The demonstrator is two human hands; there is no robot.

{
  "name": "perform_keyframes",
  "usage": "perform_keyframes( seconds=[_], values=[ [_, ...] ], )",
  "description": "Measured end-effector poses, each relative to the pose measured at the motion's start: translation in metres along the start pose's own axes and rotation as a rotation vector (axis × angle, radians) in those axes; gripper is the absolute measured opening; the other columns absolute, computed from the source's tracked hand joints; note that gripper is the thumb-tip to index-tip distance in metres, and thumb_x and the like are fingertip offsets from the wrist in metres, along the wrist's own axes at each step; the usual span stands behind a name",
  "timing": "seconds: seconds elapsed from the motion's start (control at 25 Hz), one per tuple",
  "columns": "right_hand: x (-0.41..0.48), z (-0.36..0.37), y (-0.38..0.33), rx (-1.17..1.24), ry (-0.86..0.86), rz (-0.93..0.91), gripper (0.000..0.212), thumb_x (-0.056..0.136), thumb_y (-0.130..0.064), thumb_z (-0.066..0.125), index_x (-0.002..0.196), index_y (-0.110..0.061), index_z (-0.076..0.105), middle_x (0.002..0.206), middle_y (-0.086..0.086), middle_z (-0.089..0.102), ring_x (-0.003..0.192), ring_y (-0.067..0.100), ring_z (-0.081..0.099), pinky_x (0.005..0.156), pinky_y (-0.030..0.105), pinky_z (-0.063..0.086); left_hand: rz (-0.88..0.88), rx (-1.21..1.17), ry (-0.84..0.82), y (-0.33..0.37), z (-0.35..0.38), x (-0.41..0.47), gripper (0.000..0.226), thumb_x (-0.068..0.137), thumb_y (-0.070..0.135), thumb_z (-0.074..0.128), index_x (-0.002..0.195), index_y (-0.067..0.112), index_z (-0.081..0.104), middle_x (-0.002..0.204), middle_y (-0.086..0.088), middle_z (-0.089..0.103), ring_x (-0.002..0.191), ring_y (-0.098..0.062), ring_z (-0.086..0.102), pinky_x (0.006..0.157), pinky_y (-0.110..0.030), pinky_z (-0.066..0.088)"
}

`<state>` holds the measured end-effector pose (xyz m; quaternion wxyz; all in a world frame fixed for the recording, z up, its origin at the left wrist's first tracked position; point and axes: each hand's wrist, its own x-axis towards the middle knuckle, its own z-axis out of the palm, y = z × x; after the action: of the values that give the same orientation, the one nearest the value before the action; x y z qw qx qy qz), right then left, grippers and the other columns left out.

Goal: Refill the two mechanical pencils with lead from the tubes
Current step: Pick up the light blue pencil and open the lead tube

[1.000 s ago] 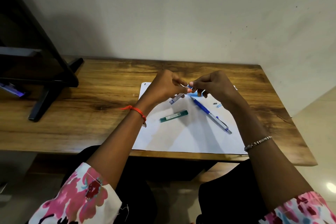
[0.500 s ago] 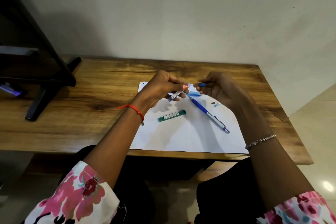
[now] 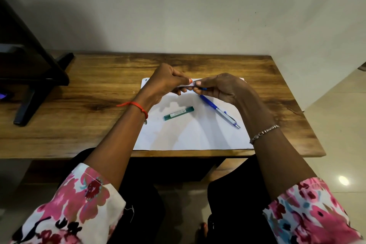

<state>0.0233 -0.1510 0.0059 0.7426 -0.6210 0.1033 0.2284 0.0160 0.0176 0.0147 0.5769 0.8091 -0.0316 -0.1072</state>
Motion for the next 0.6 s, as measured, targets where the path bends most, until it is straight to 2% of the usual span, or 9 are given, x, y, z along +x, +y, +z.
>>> perform_keyframes(
  seconds=[0.24, 0.44, 0.6],
  values=[
    [-0.0027, -0.0018, 0.002, -0.004, -0.006, 0.055, 0.024, 0.086, 0.013, 0.052, 0.109, 0.017, 0.058, 0.094, 0.02, 0.067, 0.063, 0.018, 0.069, 0.067, 0.02, 0.059, 0.0, -0.014, -0.034, -0.0005, 0.0016, -0.0015, 0.013, 0.08, -0.001, 0.061, 0.086, -0.009, 0.069, 0.048, 0.005, 0.067, 0.044, -0.006, 0.058, 0.045, -0.016, 0.049],
    [-0.0053, -0.0003, 0.0019, -0.02, -0.028, 0.065, 0.022, 0.085, 0.016, 0.051, 0.105, 0.018, 0.059, 0.074, 0.013, 0.072, 0.06, 0.017, 0.07, 0.058, 0.019, 0.057, 0.019, 0.024, -0.034, 0.001, 0.0031, -0.0024, 0.013, 0.079, -0.001, 0.063, 0.088, -0.009, 0.069, 0.049, 0.004, 0.067, 0.043, -0.007, 0.058, 0.042, -0.017, 0.047],
    [-0.0051, -0.0012, 0.0015, -0.017, -0.02, 0.086, 0.018, 0.084, 0.014, 0.054, 0.1, 0.019, 0.059, 0.078, 0.015, 0.072, 0.062, 0.018, 0.07, 0.06, 0.021, 0.058, 0.019, 0.042, -0.035, 0.0019, 0.0016, -0.0038, 0.013, 0.08, 0.001, 0.063, 0.088, -0.006, 0.07, 0.052, 0.003, 0.067, 0.044, -0.007, 0.057, 0.042, -0.016, 0.046]
  ],
)
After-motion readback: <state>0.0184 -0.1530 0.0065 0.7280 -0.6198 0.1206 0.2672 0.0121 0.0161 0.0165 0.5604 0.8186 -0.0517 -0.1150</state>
